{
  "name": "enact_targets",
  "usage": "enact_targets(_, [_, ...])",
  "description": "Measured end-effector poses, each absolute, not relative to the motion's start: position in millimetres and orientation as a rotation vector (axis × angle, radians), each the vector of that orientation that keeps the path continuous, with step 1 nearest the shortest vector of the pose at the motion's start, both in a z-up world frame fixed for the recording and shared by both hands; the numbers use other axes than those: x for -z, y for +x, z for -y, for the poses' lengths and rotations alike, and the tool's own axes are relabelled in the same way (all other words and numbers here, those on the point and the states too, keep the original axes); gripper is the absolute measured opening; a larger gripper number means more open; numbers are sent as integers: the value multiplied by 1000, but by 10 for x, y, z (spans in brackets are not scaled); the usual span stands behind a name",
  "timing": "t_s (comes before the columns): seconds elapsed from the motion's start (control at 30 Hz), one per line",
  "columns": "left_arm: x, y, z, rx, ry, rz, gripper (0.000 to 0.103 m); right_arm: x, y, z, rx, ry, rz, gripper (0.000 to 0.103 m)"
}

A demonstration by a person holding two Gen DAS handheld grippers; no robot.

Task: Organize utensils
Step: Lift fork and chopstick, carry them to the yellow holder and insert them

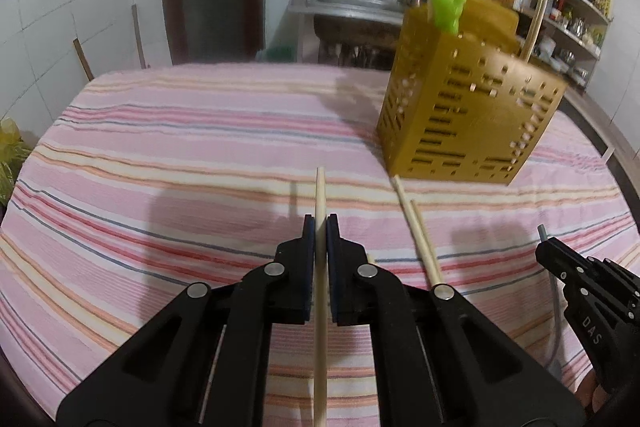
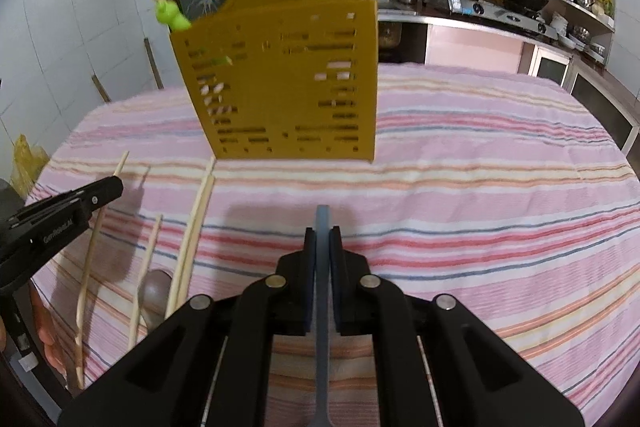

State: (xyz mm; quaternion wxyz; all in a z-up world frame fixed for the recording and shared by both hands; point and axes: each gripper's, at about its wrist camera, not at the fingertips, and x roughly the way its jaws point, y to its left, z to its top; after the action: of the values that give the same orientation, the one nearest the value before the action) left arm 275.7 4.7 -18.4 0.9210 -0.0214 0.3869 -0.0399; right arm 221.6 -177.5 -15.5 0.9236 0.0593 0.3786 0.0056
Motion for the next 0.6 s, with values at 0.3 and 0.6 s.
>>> enact_targets(0.3, [-193, 2421, -157, 87, -56, -625, 5, -105, 2062, 1861, -23, 163, -627, 7])
enact_targets(0.6, [-464, 2145, -131, 97, -52, -477, 5, -261, 1926, 1876, -24, 168, -491, 7])
